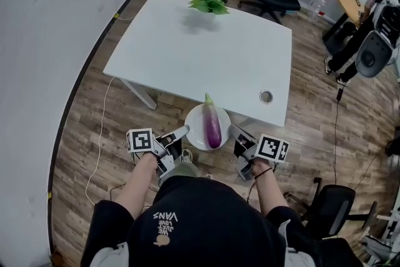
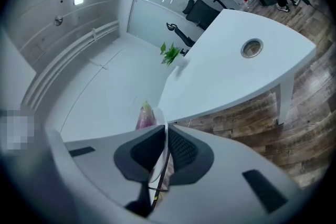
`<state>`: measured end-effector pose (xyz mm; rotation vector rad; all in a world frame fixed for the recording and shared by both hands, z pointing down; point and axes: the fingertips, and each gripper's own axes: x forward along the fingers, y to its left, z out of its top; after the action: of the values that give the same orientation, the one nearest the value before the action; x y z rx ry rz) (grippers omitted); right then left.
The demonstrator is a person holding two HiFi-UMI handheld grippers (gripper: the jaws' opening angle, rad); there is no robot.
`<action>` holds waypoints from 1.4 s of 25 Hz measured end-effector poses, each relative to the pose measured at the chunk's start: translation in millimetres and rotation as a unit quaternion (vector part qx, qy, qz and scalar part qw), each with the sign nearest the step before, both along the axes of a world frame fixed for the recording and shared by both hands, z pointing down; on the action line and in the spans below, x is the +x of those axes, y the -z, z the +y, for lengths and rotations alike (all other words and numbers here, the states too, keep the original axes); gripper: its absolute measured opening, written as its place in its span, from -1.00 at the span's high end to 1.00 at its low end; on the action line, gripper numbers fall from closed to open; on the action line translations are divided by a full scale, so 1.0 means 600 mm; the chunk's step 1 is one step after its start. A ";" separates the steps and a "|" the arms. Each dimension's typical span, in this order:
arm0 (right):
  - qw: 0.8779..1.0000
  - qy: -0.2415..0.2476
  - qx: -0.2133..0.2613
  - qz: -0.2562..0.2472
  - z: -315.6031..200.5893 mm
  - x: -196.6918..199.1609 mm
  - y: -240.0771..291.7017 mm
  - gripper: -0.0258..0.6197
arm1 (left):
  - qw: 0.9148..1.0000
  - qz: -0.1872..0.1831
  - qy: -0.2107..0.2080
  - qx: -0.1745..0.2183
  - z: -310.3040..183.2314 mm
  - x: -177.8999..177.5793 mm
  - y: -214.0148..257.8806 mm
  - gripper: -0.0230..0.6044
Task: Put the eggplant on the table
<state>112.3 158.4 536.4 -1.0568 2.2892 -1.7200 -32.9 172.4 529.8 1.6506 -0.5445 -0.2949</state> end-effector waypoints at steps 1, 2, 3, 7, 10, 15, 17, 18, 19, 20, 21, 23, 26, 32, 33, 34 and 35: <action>1.000 -0.003 0.000 0.000 -0.010 -0.005 0.001 0.86 | 1.000 -0.002 -0.002 0.002 -0.012 -0.006 0.001 0.85; 1.000 -0.007 0.000 -0.001 -0.019 -0.010 0.002 0.86 | 1.000 -0.006 -0.005 0.005 -0.023 -0.013 0.001 0.85; 1.000 -0.010 0.001 -0.002 -0.028 -0.016 0.002 0.85 | 1.000 -0.011 -0.008 0.007 -0.034 -0.019 0.001 0.85; 1.000 -0.020 0.005 0.000 -0.065 -0.042 0.005 0.85 | 1.000 -0.005 -0.018 0.009 -0.074 -0.045 0.005 0.85; 1.000 -0.029 0.006 -0.001 -0.091 -0.064 0.006 0.85 | 1.000 0.003 -0.025 0.008 -0.104 -0.064 0.010 0.85; 0.999 -0.048 0.009 -0.005 -0.122 -0.095 0.003 0.85 | 0.999 0.008 -0.042 0.005 -0.137 -0.093 0.010 0.85; 0.998 -0.054 0.008 -0.008 -0.135 -0.100 0.002 0.85 | 0.999 0.004 -0.047 0.005 -0.152 -0.100 0.006 0.85; 0.998 -0.056 0.007 -0.007 -0.140 -0.101 0.000 0.85 | 0.999 0.002 -0.049 0.006 -0.159 -0.101 0.005 0.85; 0.998 -0.057 0.004 -0.007 -0.145 -0.102 -0.001 0.85 | 0.999 0.003 -0.051 0.007 -0.166 -0.102 0.003 0.85; 0.998 -0.057 0.001 -0.005 -0.148 -0.104 -0.004 0.85 | 0.999 0.003 -0.052 0.006 -0.170 -0.104 0.001 0.85; 0.998 -0.057 -0.002 -0.005 -0.151 -0.105 -0.008 0.85 | 0.999 -0.001 -0.053 0.005 -0.174 -0.107 -0.004 0.85; 0.998 -0.058 -0.005 -0.001 -0.163 -0.108 -0.014 0.85 | 0.998 -0.011 -0.056 0.005 -0.187 -0.114 -0.015 0.85; 0.998 -0.055 -0.006 0.009 -0.192 -0.107 -0.020 0.85 | 0.999 -0.007 -0.054 0.001 -0.215 -0.115 -0.021 0.85; 0.999 -0.047 -0.005 -0.001 -0.261 -0.100 -0.013 0.85 | 0.999 0.012 -0.047 -0.002 -0.277 -0.096 -0.009 0.85; 0.999 -0.047 -0.003 -0.001 -0.274 -0.097 -0.011 0.85 | 0.999 -0.002 -0.049 0.004 -0.289 -0.097 -0.013 0.85; 0.999 -0.046 -0.002 -0.002 -0.288 -0.094 -0.010 0.85 | 0.999 -0.013 -0.050 0.008 -0.303 -0.096 -0.017 0.85; 0.999 -0.046 0.000 -0.002 -0.302 -0.091 -0.009 0.85 | 0.999 -0.017 -0.049 0.010 -0.315 -0.095 -0.018 0.85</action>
<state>57.6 -22.8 541.8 -1.1384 2.2009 -1.6873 -89.8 -16.7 540.7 1.6988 -0.4855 -0.2006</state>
